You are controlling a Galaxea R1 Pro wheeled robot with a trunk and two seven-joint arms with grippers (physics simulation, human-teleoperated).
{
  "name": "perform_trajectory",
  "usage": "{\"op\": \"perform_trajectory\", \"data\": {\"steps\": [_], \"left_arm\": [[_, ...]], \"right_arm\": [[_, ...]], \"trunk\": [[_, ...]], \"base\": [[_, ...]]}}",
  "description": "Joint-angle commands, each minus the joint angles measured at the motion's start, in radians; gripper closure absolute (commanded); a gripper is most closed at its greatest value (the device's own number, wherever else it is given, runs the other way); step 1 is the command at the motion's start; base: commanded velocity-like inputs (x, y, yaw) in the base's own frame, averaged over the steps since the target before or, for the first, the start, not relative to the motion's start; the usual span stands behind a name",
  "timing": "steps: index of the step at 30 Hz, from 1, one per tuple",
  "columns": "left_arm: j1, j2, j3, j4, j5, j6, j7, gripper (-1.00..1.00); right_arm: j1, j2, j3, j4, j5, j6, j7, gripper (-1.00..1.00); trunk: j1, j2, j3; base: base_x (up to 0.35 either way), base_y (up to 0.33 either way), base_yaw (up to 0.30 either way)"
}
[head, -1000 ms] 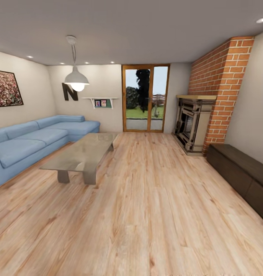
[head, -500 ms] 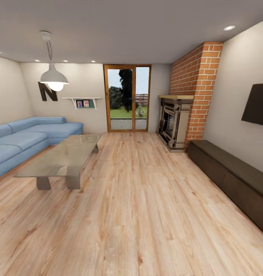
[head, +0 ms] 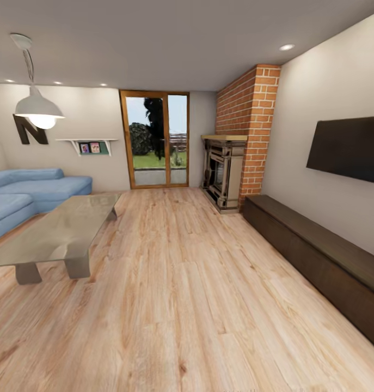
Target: In the kitchen, take the Vidalia onion out of the sink, dice it on the chopping board with the paring knife, put the diced onion into the bowl on the countertop, then place both the paring knife and the chopping board into the sink.
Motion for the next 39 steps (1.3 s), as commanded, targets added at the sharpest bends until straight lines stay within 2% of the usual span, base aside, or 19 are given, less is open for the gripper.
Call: {"op": "perform_trajectory", "data": {"steps": [1, 39], "left_arm": [[0.0, 0.0, 0.0, 0.0, 0.001, -0.003, 0.0, -1.0], [0.0, -0.001, 0.0, 0.0, 0.0, -0.003, 0.0, -1.0]], "right_arm": [[0.0, 0.0, 0.0, -0.001, -0.001, -0.002, -0.002, -1.0], [0.0, 0.0, 0.0, -0.001, 0.0, -0.002, -0.002, -1.0]], "trunk": [[0.0, 0.0, -0.001], [0.0, 0.0, -0.001]], "base": [[0.0, 0.0, -0.281], [0.0, 0.0, -0.281]]}}
